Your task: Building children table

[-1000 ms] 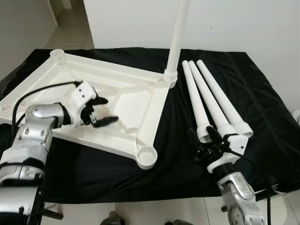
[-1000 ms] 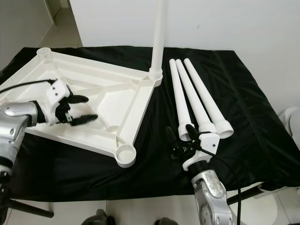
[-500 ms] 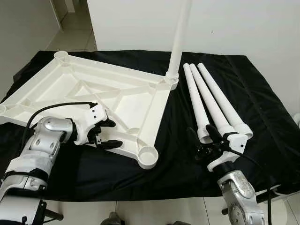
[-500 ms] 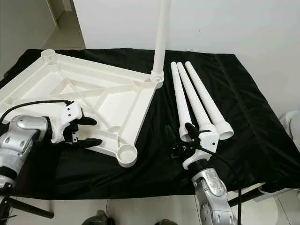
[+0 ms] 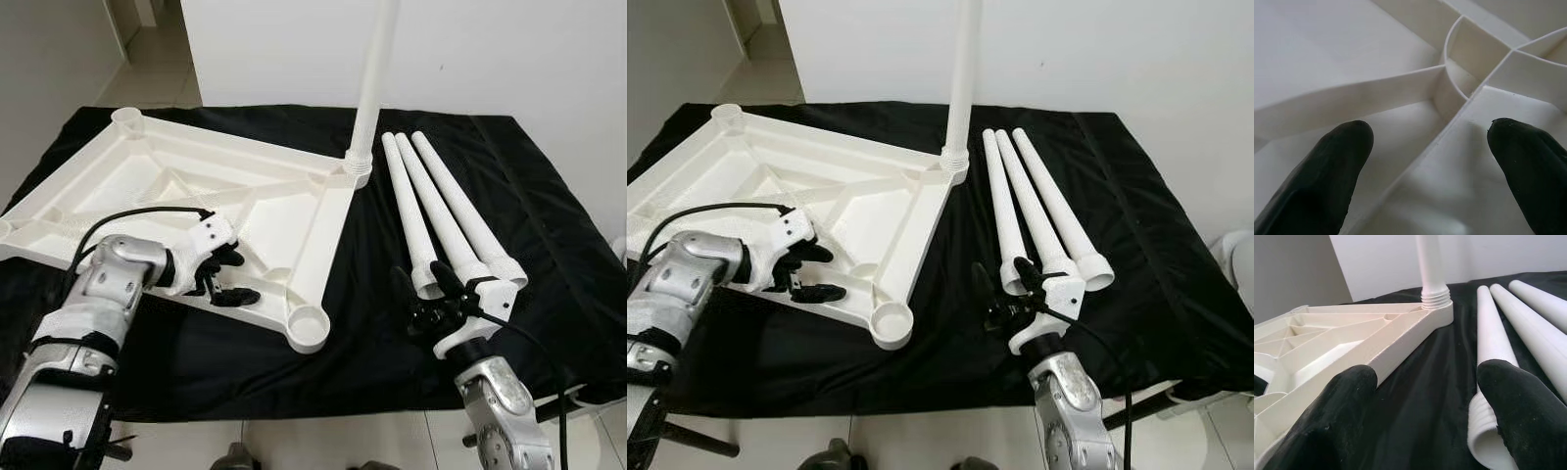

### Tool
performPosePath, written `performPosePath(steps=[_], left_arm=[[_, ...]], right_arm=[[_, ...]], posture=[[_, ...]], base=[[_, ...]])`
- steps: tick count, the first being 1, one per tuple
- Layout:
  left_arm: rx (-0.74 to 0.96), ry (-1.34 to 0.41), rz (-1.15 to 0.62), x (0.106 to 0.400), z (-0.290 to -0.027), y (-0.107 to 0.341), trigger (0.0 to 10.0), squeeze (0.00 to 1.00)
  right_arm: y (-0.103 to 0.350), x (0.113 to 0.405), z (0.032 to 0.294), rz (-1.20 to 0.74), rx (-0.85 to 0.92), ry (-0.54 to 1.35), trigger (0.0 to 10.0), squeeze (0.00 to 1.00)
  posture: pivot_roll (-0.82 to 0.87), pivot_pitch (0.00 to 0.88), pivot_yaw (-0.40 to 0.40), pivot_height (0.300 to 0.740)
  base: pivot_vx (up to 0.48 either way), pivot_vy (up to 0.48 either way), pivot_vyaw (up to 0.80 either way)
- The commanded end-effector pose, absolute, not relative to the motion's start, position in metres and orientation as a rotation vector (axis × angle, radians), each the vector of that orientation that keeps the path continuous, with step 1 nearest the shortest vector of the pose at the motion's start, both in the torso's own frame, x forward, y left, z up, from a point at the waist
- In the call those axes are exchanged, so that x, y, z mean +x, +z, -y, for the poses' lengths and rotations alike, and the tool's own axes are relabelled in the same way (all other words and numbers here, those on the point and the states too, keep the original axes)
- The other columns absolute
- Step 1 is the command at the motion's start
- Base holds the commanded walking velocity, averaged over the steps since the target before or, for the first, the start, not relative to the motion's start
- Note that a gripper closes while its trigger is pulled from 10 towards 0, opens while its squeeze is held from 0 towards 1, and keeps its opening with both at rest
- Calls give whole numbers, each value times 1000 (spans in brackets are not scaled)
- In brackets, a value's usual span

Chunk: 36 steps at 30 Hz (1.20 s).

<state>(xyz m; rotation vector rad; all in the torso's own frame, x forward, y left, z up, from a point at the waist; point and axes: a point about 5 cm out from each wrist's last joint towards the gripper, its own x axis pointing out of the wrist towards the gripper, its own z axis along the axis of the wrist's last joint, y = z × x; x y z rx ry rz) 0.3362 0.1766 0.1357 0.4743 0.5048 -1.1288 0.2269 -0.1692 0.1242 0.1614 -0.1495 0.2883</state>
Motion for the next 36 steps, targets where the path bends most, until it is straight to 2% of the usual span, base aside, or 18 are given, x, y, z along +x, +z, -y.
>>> performPosePath(steps=[1,10,11,12,13,14,15,20,28,36], left_arm=[[548,-778,-446,353,-179,131,10000,0],[599,-730,-454,359,-175,130,10000,0],[607,-723,-454,359,-176,131,3882,0],[610,-720,-455,360,-176,131,3882,0],[611,-718,-454,360,-176,131,3255,0],[611,-718,-454,360,-176,131,3255,0],[616,-715,-445,359,-176,132,0,0],[607,-724,-430,359,-175,133,0,0],[563,-840,-391,348,-161,137,0,0],[525,-1032,-329,328,-141,141,0,0]], right_arm=[[125,227,169,151,158,286,10000,0],[126,228,169,154,160,276,10000,0],[126,228,169,154,161,276,10000,0],[126,227,169,155,161,276,10000,0],[126,227,169,154,162,276,10000,0],[126,227,169,154,162,276,10000,0],[125,227,169,152,163,276,10000,0],[125,227,168,150,163,278,10000,0],[125,229,169,150,161,283,10000,0],[126,229,168,152,158,283,10000,0]], posture=[[-5,34,16,740],[-7,37,20,740],[-7,39,20,740],[-7,39,20,740],[-7,39,19,740],[-7,39,19,740],[-3,43,16,740],[-3,43,16,740],[1,43,10,740],[2,44,13,740]], base=[[0,0,0],[0,0,0],[0,0,0],[0,0,0],[0,0,0],[0,0,0],[0,0,0],[0,0,0],[0,0,0],[0,0,0]])
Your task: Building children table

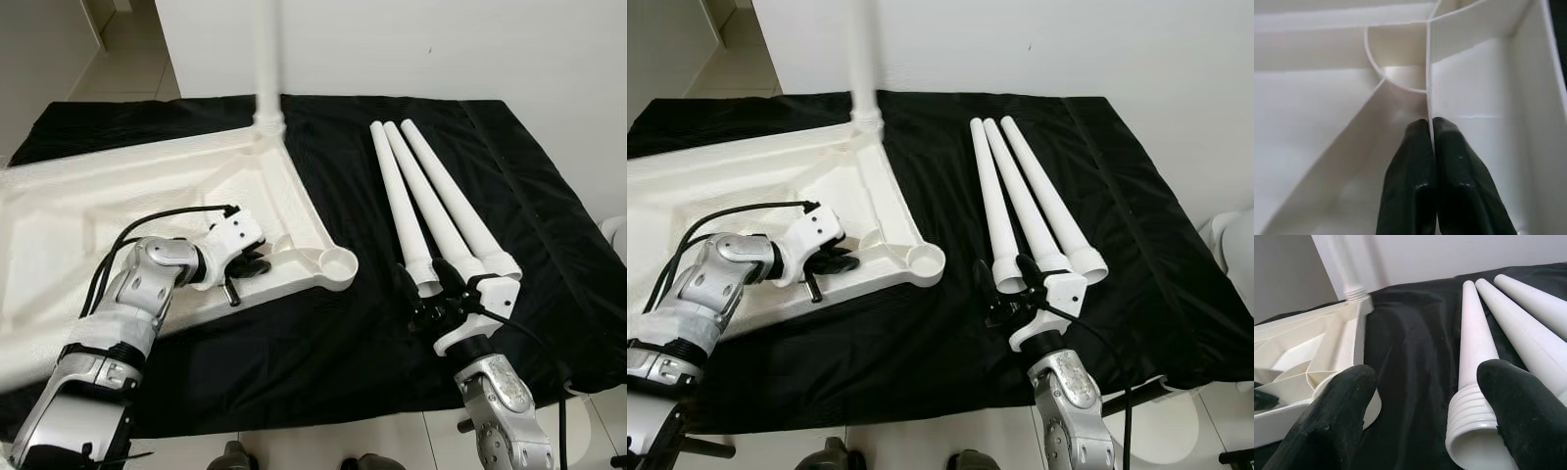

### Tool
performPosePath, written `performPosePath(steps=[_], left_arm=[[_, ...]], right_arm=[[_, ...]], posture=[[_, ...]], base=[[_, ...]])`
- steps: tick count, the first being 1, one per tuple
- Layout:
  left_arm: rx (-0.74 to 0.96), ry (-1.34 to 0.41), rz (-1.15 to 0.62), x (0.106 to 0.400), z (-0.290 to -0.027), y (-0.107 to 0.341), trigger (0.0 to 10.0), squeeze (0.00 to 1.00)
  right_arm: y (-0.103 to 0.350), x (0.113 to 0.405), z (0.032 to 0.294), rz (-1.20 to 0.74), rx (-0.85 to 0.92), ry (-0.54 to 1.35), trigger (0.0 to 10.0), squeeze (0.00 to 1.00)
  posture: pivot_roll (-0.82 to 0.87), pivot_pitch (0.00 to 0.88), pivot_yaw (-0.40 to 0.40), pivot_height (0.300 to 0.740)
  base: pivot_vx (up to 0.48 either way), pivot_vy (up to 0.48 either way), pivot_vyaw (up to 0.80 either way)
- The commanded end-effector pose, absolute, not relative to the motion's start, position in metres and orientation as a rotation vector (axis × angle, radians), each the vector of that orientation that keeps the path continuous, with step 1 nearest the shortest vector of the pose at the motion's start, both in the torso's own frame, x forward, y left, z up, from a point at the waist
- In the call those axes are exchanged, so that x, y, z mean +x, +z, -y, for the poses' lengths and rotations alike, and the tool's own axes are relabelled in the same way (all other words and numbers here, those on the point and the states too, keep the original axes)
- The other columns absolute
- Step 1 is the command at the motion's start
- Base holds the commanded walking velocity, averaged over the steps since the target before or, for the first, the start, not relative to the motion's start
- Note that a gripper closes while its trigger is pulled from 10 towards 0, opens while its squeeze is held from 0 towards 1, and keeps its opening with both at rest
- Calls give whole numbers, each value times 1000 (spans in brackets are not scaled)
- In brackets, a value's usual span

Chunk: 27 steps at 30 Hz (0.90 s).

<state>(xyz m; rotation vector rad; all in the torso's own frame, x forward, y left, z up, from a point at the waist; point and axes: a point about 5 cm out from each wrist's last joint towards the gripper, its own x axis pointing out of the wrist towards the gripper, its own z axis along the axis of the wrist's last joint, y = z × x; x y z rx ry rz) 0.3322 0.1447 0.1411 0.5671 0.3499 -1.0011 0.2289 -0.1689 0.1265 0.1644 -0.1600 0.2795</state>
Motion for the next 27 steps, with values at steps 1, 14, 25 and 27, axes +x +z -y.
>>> performPosePath(steps=[1,14,25,27], left_arm=[[525,-1032,-329,328,-141,141,0,0],[557,-1256,-199,302,-113,145,10000,0],[522,-1245,-193,304,-112,151,10000,1000],[514,-1257,-180,303,-110,153,10000,1000]], right_arm=[[126,229,168,152,158,283,10000,0],[126,230,168,157,160,277,10000,0],[125,229,168,160,163,268,10000,0],[125,229,168,161,163,269,10000,0]], posture=[[2,44,13,740],[3,43,26,740],[3,44,32,740],[5,44,32,740]], base=[[0,0,0],[0,0,0],[0,0,0],[0,0,0]])
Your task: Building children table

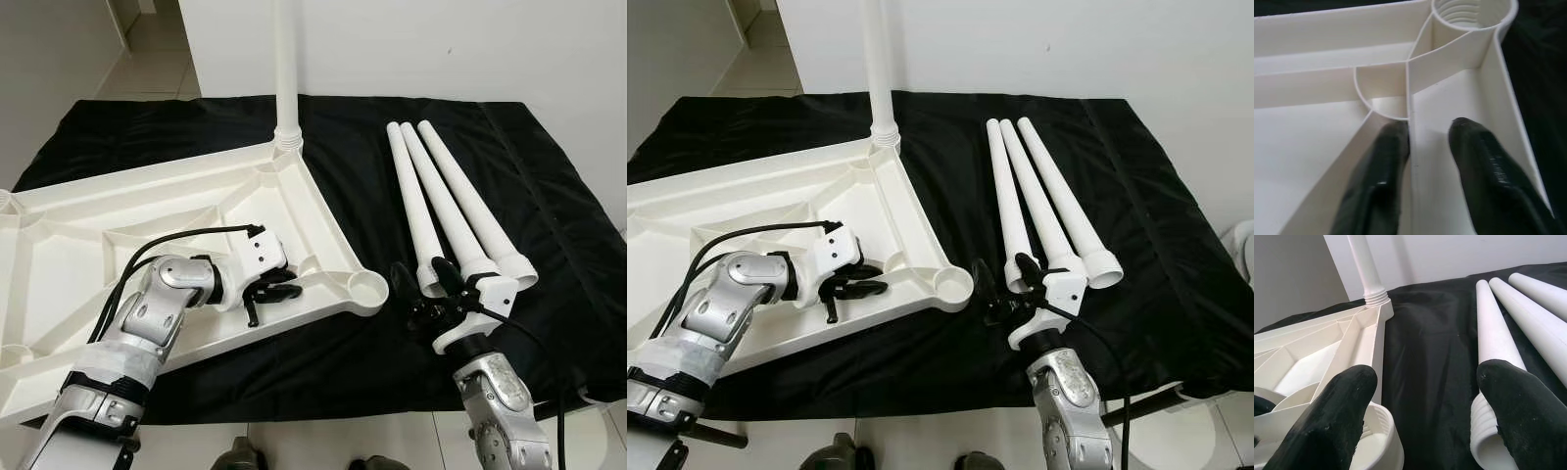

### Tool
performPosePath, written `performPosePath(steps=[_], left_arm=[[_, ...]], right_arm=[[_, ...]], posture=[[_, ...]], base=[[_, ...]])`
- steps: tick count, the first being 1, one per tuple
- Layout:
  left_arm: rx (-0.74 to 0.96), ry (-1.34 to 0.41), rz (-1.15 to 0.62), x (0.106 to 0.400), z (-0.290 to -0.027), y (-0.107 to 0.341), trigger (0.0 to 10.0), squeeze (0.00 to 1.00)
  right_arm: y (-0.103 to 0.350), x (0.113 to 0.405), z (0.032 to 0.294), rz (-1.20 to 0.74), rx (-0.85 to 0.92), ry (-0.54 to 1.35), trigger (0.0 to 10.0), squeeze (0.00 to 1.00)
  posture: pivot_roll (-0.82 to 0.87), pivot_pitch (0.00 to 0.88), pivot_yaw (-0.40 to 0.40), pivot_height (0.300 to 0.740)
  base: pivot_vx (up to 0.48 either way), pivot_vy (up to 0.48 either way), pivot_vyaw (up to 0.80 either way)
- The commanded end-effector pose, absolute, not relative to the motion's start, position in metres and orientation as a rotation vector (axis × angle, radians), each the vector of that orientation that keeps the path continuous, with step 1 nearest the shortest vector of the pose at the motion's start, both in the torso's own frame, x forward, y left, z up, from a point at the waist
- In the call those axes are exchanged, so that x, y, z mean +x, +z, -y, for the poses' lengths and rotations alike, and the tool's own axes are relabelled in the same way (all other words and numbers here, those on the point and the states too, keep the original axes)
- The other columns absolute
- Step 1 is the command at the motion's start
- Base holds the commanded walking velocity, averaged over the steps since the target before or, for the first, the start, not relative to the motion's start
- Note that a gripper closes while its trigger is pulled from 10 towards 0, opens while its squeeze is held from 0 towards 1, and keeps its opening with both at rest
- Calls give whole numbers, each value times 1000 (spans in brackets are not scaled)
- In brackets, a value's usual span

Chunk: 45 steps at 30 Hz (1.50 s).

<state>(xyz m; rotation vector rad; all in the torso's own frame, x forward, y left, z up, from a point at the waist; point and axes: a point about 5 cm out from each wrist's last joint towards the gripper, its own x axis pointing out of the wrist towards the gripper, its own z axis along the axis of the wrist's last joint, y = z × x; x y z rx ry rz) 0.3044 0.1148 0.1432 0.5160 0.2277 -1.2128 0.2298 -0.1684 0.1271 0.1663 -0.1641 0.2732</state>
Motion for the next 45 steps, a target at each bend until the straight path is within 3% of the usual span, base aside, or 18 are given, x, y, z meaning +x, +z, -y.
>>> performPosePath(steps=[1,4,5,12,17,24,30,42,43,44,45], left_arm=[[516,-1258,-170,302,-110,154,10000,1000],[525,-1253,-163,302,-110,155,10000,1000],[528,-1255,-165,302,-111,156,10000,0],[534,-1228,-141,310,-119,166,10000,0],[450,-1003,-71,345,-132,193,10000,0],[401,-896,-24,360,-130,202,10000,0],[220,-772,95,377,-104,220,10000,0],[100,-719,107,385,-91,219,10000,0],[96,-722,113,385,-88,218,10000,0],[94,-729,114,384,-85,217,10000,0],[94,-729,114,384,-85,217,10000,0]], right_arm=[[125,230,168,162,163,270,10000,0],[126,230,168,163,162,270,10000,0],[126,230,168,164,162,271,10000,0],[127,231,167,169,162,272,10000,0],[136,240,169,205,155,260,10000,0],[144,249,171,243,163,223,10000,0],[151,267,181,232,99,76,10000,0],[140,281,177,155,56,77,10000,0],[138,283,177,147,52,72,10000,35],[136,285,177,139,65,72,10000,1000],[136,285,177,139,65,72,10000,1000]], posture=[[5,44,32,740],[5,44,31,740],[5,43,31,740],[6,42,31,740],[12,40,27,740],[1,37,24,740],[-30,30,22,740],[-26,2,10,740],[-21,0,10,740],[-12,0,13,740],[-12,0,13,740]], base=[[0,0,0],[0,0,0],[0,0,0],[0,0,0],[0,0,0],[0,0,0],[0,0,0],[0,0,0],[0,0,0],[0,0,0],[0,0,0]])
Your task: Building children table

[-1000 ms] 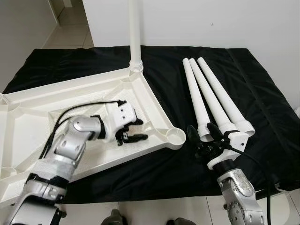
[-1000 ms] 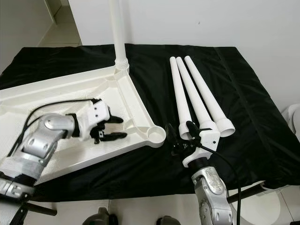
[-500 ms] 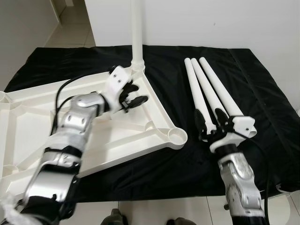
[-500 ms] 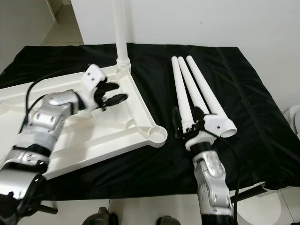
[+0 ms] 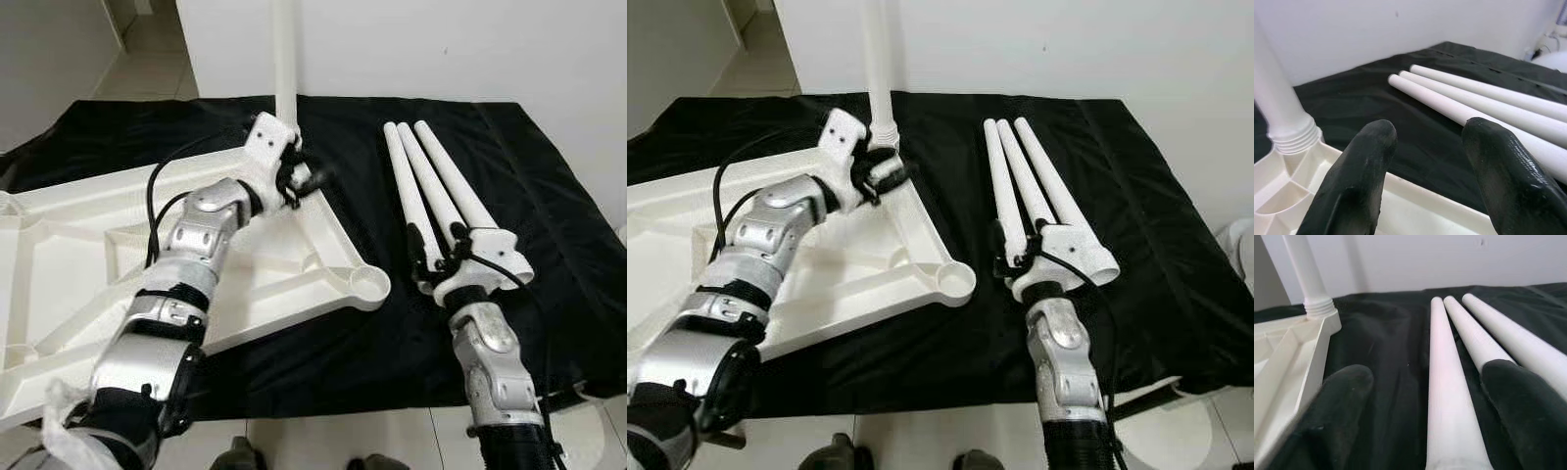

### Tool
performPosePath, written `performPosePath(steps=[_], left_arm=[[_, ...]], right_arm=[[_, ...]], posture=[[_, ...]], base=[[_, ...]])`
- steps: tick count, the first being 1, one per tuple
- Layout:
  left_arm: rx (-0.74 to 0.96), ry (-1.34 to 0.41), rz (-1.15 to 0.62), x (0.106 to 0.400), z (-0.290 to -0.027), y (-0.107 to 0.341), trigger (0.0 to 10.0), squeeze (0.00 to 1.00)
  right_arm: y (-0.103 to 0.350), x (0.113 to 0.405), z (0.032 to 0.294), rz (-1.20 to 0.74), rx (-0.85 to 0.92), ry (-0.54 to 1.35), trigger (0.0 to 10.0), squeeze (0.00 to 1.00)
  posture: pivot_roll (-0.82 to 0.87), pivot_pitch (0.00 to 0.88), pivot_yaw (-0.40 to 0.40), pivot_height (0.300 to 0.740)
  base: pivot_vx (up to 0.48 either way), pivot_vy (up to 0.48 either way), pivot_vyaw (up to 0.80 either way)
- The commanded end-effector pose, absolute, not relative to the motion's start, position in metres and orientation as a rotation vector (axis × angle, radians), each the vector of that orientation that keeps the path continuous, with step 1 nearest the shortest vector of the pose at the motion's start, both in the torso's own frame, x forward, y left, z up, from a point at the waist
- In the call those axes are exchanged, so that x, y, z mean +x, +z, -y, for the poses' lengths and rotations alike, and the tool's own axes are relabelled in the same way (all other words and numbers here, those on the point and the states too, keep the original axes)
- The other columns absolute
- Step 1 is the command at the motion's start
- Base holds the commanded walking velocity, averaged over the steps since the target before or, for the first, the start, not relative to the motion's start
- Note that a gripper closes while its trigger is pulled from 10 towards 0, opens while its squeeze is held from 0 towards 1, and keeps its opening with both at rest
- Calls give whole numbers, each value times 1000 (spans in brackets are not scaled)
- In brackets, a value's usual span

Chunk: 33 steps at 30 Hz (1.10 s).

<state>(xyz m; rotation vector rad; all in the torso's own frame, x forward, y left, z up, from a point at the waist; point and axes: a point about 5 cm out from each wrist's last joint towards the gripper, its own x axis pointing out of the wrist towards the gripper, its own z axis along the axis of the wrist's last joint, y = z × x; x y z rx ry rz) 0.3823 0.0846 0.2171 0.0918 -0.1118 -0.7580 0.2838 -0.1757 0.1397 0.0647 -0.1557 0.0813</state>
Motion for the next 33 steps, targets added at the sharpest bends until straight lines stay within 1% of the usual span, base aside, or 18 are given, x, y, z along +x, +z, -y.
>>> performPosePath(steps=[1,5,9,10,16,27,33], left_arm=[[94,-732,115,383,-83,216,10000,0],[61,-746,94,383,-79,213,10000,0],[115,-782,95,378,-70,207,10000,0],[111,-781,89,378,-70,205,10000,0],[106,-751,76,379,-70,201,10000,0],[131,-689,46,381,-85,192,10000,0],[149,-680,45,379,-84,189,10000,0]], right_arm=[[135,286,177,134,75,72,10000,1000],[134,289,175,129,90,58,10000,1000],[127,290,175,96,79,29,10000,1000],[121,289,174,70,89,17,10000,0],[111,286,173,34,99,-11,10000,0],[103,285,174,9,99,-45,10000,0],[94,284,174,-36,112,-64,10000,0]], posture=[[-10,0,14,740],[-6,0,15,740],[-5,0,14,740],[-11,0,15,740],[-11,0,16,740],[-14,0,21,740],[-8,0,17,740]], base=[[0,0,0],[0,0,0],[0,0,0],[0,0,0],[0,0,0],[0,0,0],[0,0,0]])
